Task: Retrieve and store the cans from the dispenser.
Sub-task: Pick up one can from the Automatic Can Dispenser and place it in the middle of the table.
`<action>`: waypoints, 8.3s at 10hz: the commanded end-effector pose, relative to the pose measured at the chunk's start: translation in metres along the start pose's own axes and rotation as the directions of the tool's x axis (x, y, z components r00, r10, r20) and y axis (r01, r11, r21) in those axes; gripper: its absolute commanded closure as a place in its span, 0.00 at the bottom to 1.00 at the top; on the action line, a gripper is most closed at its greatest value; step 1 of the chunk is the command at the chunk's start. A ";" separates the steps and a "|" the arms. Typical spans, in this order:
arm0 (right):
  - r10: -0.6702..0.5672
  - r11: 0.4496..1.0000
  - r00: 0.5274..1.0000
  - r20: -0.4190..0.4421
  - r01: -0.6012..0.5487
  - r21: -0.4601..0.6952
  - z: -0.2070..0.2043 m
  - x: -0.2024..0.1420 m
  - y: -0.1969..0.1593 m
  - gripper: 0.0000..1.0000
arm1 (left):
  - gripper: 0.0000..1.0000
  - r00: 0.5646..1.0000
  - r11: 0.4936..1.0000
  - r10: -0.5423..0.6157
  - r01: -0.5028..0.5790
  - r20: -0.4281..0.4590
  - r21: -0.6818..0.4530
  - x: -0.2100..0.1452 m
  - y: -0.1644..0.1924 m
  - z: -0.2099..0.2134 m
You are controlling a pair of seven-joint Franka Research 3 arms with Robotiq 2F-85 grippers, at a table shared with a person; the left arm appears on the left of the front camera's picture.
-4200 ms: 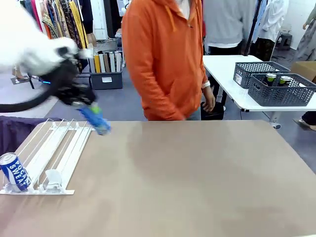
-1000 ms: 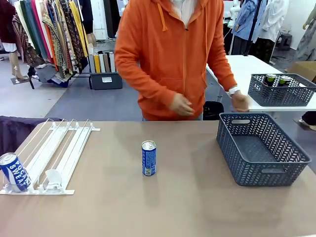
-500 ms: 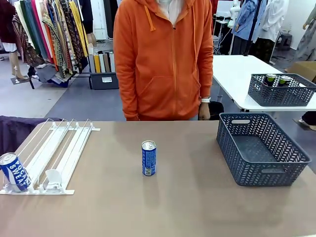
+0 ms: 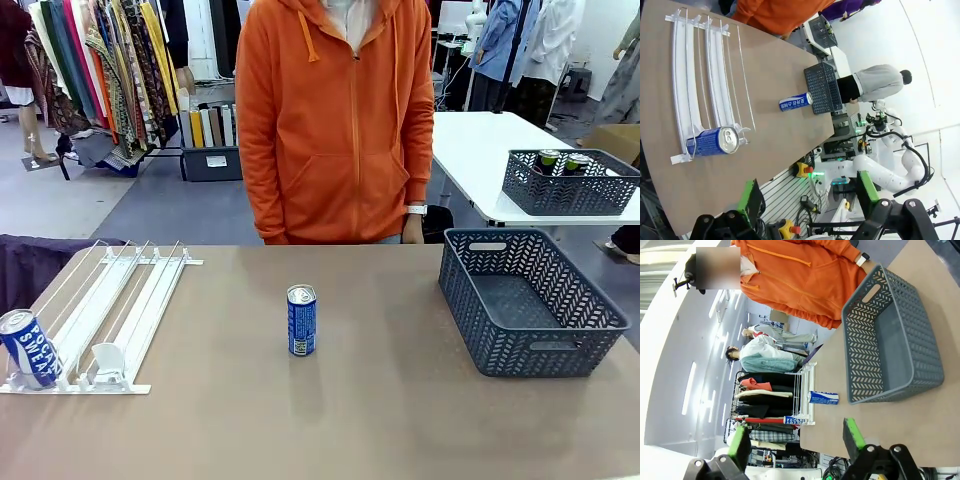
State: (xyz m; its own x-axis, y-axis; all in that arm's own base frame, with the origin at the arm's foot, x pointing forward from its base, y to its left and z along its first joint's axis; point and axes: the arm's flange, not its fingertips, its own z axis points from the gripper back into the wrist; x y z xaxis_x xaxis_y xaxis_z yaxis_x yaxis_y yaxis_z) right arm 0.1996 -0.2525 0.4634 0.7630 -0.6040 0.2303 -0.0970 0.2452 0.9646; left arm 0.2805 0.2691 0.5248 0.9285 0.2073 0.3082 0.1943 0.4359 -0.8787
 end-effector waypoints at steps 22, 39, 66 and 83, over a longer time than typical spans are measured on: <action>0.027 0.999 1.000 0.014 -0.028 0.026 -0.001 0.003 0.003 0.00 | 0.00 0.887 0.461 0.146 0.331 -0.439 0.823 -0.013 0.006 -0.271; 0.027 0.999 1.000 0.014 -0.028 0.026 -0.001 0.003 0.003 0.00 | 1.00 0.892 0.495 0.083 0.350 -0.444 0.795 0.003 0.037 -0.275; 0.027 0.999 1.000 0.014 -0.028 0.026 -0.001 0.003 0.003 0.00 | 1.00 0.560 0.450 -0.367 0.805 -0.742 0.385 0.006 -0.231 -0.564; 0.027 0.999 1.000 0.014 -0.028 0.026 -0.001 0.003 0.003 0.00 | 0.00 0.490 0.387 -0.337 0.850 -0.804 0.356 -0.060 -0.146 -0.678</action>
State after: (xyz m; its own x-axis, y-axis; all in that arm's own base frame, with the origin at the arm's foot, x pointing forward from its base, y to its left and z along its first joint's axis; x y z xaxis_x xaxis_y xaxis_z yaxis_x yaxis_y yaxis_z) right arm 0.1998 -0.2521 0.4636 0.7638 -0.6027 0.2308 -0.0976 0.2456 0.9645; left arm 0.4094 -0.4044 0.3836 0.6515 -0.7454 0.1410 0.7498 0.6610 0.0298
